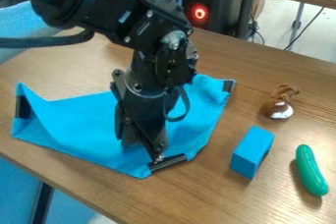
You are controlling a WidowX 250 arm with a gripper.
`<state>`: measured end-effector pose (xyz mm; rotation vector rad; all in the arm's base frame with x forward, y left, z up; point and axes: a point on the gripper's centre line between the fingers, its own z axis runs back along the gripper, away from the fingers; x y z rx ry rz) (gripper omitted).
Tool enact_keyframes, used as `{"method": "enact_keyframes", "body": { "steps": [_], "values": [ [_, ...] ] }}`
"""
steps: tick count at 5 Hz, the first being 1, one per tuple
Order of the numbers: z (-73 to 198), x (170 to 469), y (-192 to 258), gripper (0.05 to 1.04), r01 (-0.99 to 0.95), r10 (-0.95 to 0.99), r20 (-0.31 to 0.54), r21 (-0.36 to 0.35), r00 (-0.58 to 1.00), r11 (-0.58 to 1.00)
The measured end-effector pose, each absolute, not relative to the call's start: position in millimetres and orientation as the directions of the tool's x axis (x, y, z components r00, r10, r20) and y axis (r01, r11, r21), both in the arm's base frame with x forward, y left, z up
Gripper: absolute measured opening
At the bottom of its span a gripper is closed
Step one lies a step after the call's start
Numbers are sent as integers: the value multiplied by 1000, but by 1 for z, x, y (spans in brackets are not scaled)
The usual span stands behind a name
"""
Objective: Fold the cloth from the top left to bottom right
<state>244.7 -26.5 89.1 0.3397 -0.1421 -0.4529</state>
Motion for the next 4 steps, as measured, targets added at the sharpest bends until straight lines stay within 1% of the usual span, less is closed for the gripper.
{"method": "enact_keyframes", "body": {
  "steps": [1,2,3,4],
  "values": [
    [82,238,-30,481,426,-462,46,319,886,847],
    [77,235,-26,812,425,-456,43,294,889,856],
    [96,235,-9,1003,384,-426,105,283,899,879],
    [114,236,35,1001,282,-318,104,265,942,922]
  ]
}}
